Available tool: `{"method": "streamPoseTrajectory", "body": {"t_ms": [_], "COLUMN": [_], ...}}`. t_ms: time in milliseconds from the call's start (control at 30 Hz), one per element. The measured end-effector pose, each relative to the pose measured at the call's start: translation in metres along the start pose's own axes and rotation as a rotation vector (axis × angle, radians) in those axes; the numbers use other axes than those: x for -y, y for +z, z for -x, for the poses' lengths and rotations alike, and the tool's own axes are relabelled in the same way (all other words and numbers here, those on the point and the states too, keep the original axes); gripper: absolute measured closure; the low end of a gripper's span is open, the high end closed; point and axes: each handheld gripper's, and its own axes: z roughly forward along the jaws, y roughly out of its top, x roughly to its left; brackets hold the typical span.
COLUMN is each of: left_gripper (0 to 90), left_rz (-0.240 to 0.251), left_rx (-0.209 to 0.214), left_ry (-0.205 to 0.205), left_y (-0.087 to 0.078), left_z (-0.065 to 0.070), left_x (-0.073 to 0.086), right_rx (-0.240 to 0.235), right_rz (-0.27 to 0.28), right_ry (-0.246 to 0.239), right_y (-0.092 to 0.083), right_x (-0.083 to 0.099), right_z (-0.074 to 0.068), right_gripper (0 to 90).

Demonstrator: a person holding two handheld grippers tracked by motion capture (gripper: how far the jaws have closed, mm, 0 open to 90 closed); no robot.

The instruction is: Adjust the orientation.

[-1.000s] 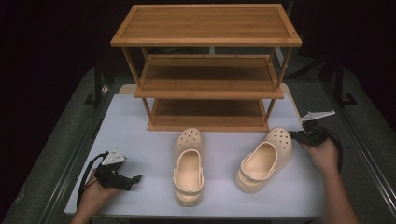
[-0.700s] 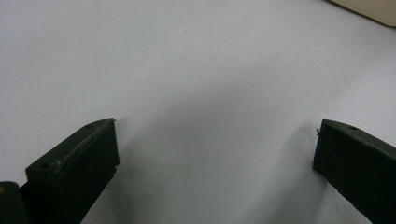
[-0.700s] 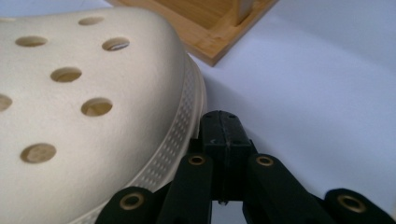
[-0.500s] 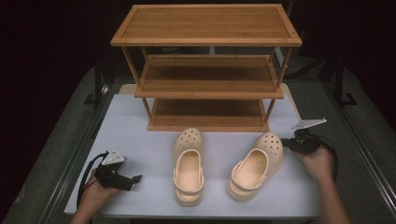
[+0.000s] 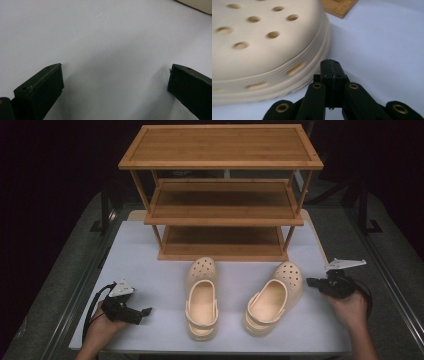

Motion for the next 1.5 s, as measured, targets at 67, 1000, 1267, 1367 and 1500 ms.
{"method": "streamPoseTrajectory", "body": {"t_ms": [67, 1000, 1267, 1367, 1500], "left_gripper": [0.0, 0.0, 0.0, 0.0, 0.0], "left_rz": [0.000, -0.001, -0.001, -0.001, -0.001], "left_rx": [0.000, 0.001, 0.001, 0.000, 0.000], "left_ry": [0.000, -0.001, 0.000, 0.000, -0.001], "left_y": [0.000, 0.000, 0.000, 0.000, 0.000], "left_z": [0.000, 0.000, 0.000, 0.000, 0.000], "left_x": [0.000, 0.000, 0.000, 0.000, 0.000], "right_rx": [-0.009, -0.202, -0.195, -0.194, -0.206], "right_rz": [0.010, 0.052, 0.048, 0.043, 0.040], "right_ry": [0.002, -0.087, -0.106, -0.114, -0.126], "right_y": [-0.006, -0.014, -0.009, -0.006, 0.001], "right_x": [0.005, 0.028, 0.022, 0.018, 0.012], "right_z": [-0.006, -0.068, -0.067, -0.066, -0.064], "right_gripper": [90.0, 89.9, 90.0, 89.9, 89.9]}}
